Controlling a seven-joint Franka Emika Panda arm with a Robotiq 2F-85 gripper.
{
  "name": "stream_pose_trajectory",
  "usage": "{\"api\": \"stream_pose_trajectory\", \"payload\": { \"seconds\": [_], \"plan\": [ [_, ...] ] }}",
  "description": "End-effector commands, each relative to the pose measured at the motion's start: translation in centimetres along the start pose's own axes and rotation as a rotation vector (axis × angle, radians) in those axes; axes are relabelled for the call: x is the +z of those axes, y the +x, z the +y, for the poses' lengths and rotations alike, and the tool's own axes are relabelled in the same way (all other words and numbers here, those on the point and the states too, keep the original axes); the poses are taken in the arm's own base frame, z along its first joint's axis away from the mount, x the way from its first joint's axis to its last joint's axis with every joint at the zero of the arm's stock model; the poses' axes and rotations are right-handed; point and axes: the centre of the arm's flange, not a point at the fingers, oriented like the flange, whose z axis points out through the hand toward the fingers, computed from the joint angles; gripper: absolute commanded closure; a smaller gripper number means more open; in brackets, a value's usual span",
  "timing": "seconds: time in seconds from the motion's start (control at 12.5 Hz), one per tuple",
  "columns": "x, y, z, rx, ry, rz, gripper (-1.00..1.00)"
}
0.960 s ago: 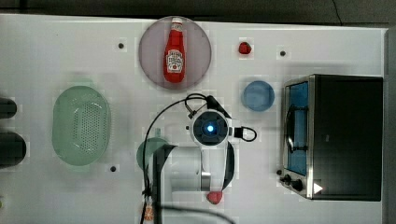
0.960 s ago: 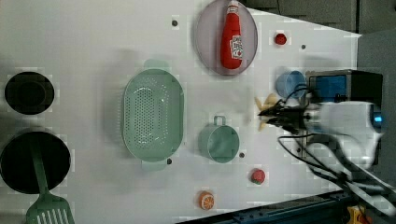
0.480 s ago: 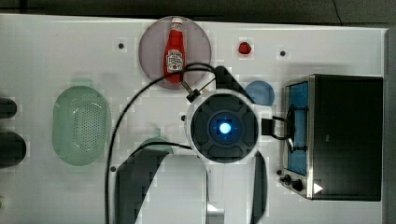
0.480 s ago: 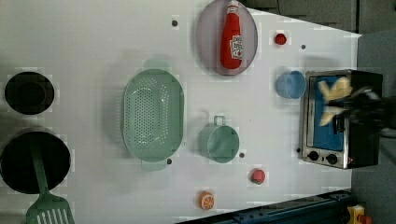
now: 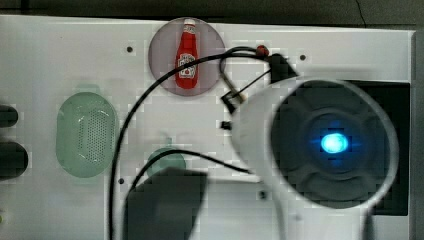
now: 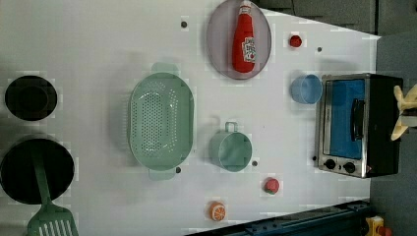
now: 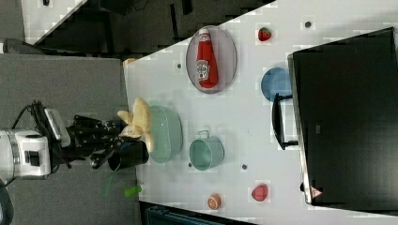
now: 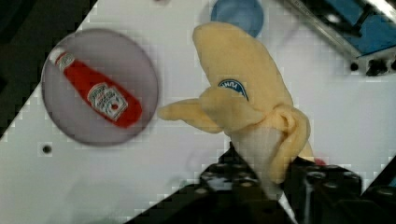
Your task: Pick banana from table and place on oven.
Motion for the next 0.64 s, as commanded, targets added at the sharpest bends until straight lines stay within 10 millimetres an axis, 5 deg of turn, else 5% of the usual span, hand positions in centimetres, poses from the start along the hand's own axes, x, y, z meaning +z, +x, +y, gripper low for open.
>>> {"api": "stream_pose_trajectory", "payload": {
  "seconds": [0.08, 0.48, 0.64],
  "plan": [
    [4.6, 7.0, 3.6, 0.010, -0.050, -0.033, 0.58],
    [8.8, 19.2, 14.8, -0.111, -0.056, 0.029, 0.58],
    [10.8, 22.4, 19.3, -0.164, -0.086, 0.056, 0.58]
  ]
}}
